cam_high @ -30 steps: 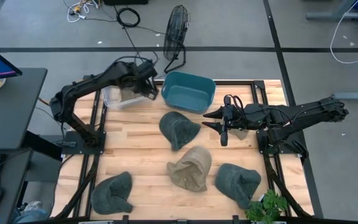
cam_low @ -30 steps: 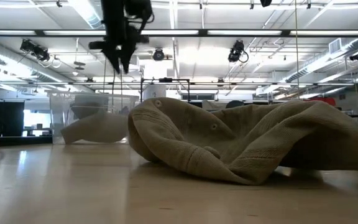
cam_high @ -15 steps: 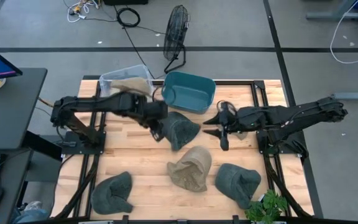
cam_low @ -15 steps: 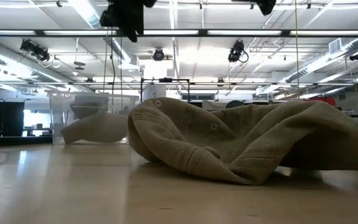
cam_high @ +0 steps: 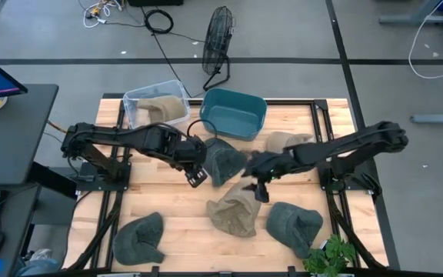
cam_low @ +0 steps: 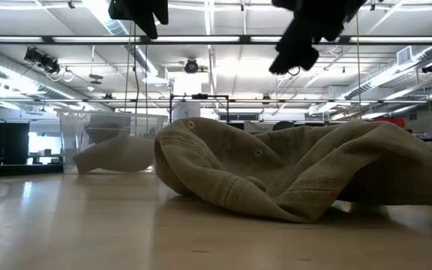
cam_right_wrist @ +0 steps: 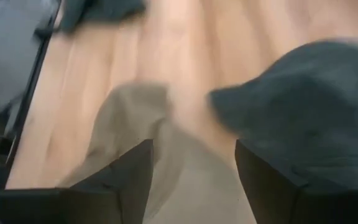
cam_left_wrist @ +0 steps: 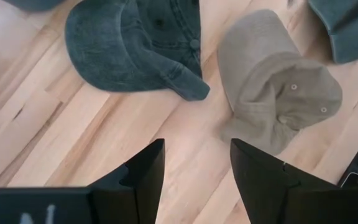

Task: Pick & Place hat
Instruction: Put the bottom brown cap into the transparent bin

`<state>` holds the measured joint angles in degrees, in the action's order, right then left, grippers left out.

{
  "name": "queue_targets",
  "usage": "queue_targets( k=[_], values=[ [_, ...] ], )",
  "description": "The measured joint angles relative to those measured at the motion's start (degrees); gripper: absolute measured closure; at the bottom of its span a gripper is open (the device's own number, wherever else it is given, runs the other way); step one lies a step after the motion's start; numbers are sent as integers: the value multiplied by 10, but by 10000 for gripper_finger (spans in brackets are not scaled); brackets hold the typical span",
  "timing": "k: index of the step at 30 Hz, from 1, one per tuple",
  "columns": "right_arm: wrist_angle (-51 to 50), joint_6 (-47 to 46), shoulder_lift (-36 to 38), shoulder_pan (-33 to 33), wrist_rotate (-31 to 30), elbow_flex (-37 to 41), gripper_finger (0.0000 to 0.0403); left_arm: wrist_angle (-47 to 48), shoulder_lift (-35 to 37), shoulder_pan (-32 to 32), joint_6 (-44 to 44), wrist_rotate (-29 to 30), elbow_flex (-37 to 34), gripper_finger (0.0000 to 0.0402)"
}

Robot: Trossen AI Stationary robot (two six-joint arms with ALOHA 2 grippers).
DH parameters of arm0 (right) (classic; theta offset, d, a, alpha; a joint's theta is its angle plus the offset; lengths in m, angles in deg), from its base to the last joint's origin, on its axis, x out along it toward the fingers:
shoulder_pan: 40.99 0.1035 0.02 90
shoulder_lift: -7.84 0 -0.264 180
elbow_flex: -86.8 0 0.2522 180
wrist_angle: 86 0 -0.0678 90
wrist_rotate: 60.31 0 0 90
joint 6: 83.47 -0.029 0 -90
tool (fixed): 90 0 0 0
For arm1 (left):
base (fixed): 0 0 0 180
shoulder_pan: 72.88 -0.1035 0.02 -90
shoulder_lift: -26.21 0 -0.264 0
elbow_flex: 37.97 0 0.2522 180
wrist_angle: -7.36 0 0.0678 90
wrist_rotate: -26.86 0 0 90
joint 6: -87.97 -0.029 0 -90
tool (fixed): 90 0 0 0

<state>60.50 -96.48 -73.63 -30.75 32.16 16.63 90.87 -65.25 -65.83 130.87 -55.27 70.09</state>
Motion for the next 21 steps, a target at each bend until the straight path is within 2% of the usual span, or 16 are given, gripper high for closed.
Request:
queue_targets(
  k=[4, 9, 18, 21],
  values=[
    [6, 51, -58, 12, 43, 0, 178, 0, 0, 0, 0, 0, 0, 214],
    [36, 46, -121, 27, 68, 0, 179, 0, 0, 0, 0, 0, 0, 214],
    [52, 43, -178, 44, -31, -2, 183, 1, 0, 0, -1, 0, 0, 214],
    [50, 25, -177, 43, -40, -2, 209, 1, 0, 0, 0, -1, 0, 214]
  ],
)
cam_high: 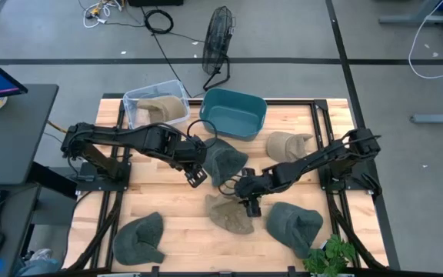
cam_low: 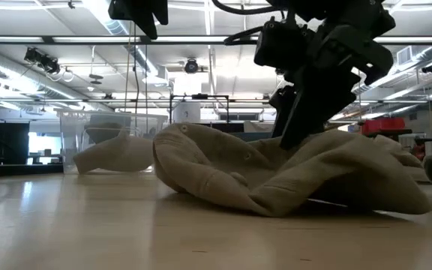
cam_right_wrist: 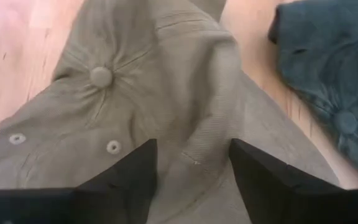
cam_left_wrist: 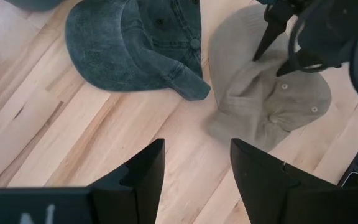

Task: Pick & Place hat
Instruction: Put the bottom brown cap into the transparent bin

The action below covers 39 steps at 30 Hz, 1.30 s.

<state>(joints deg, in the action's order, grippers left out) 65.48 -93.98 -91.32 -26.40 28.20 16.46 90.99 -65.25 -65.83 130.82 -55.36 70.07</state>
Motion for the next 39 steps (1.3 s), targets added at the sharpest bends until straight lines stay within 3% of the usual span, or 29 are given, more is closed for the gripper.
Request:
queue_targets(
  k=[2, 6, 8, 15, 25, 34, 39],
  values=[
    [-6, -19, 5, -2, -1, 0, 247, 0, 0, 0, 0, -4, 0, 213],
    [-21, -60, 14, -9, 8, -4, 360, 0, 0, 2, 0, -6, 0, 213],
    [-43, -68, 21, -14, 11, -15, 388, 0, 0, 3, 0, -6, 0, 213],
    [-145, -72, 53, -48, -1, -107, 394, -22, 0, 16, -30, -6, 0, 213],
    [-185, -24, 56, -99, -5, -252, 399, -138, 1, 22, -138, -2, 0, 213],
    [-179, -23, 55, -120, -8, -324, 401, -139, 0, 22, -167, 65, 0, 213],
    [-184, -28, 55, -121, 24, -336, 402, -138, 0, 22, -172, 119, 0, 213]
  ],
)
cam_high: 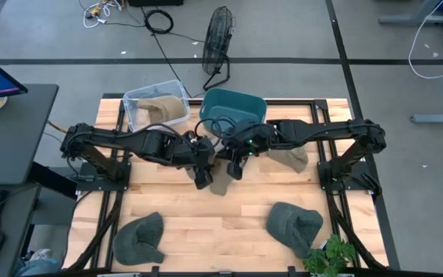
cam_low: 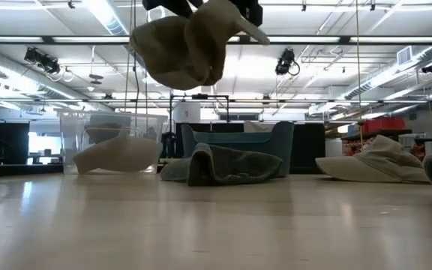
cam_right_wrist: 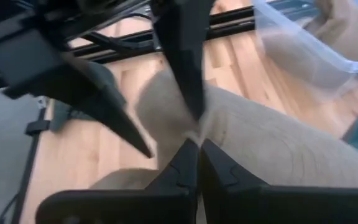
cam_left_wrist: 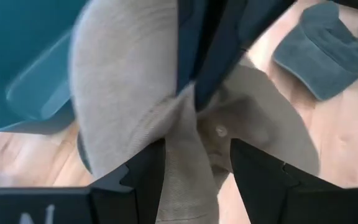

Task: Pick & Place hat
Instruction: Put the bottom brown cap into the transparent bin

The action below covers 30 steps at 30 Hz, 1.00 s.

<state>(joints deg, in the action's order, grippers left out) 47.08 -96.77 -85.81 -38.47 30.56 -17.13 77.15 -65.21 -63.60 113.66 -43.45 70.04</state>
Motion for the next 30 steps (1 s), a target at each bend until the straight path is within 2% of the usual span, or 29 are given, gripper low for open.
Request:
queue_targets(
  k=[7, 10, 14, 23, 30],
  values=[
    [-70, -28, 0, -7, 4, -1, 402, 6, 0, 13, -11, 10, 0, 213],
    [-78, -36, 0, -15, 24, -1, 402, 5, 0, 19, -37, 18, 0, 213],
    [-52, -29, 0, -18, 69, -1, 402, 1, 0, 14, -58, 26, 0, 213],
    [-14, 1, 0, -17, 74, -1, 402, -28, -1, 11, -58, 26, 0, 213],
    [24, 48, 0, -17, 77, -1, 402, -29, -4, 11, -60, 1, 0, 216]
  ],
)
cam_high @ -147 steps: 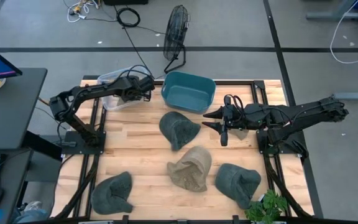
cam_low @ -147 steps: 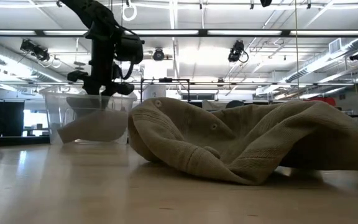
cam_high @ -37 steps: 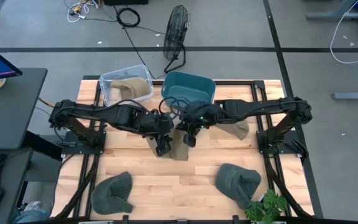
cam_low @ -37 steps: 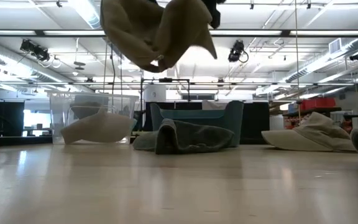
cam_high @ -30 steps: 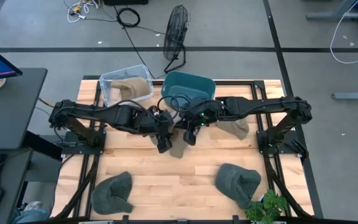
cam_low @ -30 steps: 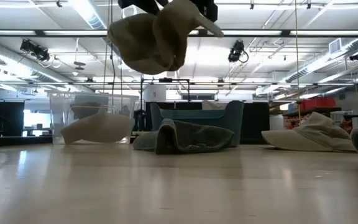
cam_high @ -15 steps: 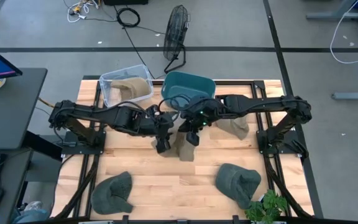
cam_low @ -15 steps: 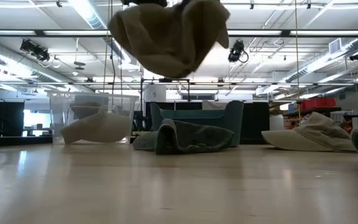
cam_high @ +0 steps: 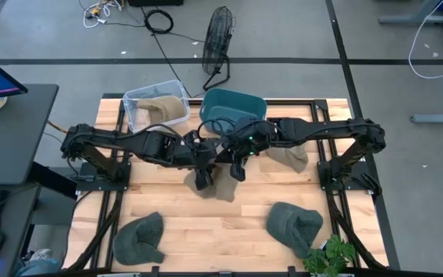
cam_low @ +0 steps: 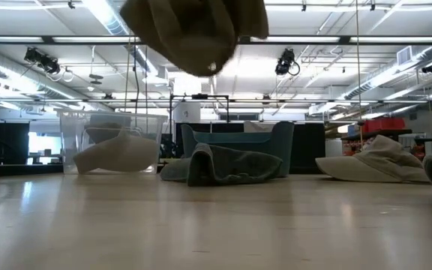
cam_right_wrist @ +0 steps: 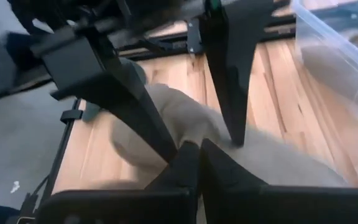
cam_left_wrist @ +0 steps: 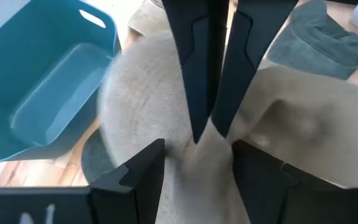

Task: Pick & Place hat
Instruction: Put the bottom brown cap into the transparent bin

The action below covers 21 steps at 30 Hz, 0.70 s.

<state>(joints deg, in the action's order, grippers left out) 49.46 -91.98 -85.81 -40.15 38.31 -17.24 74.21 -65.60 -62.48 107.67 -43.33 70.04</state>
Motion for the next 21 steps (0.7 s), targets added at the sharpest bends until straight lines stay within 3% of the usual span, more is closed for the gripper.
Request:
queue_targets(
  k=[4, 13, 17, 21],
  values=[
    [8, 1, 0, 0, 5, 0, 402, 2, -1, 0, 0, -1, 0, 245],
    [-4, 0, 0, 0, -23, 0, 372, 18, -1, 0, 6, -1, 0, 385],
    [-20, 11, 0, 0, -30, 0, 335, 26, -1, 0, 6, -3, 0, 376],
    [-46, 3, 1, 1, -77, 0, 284, 69, -1, 0, 7, -1, 0, 367]
  ],
)
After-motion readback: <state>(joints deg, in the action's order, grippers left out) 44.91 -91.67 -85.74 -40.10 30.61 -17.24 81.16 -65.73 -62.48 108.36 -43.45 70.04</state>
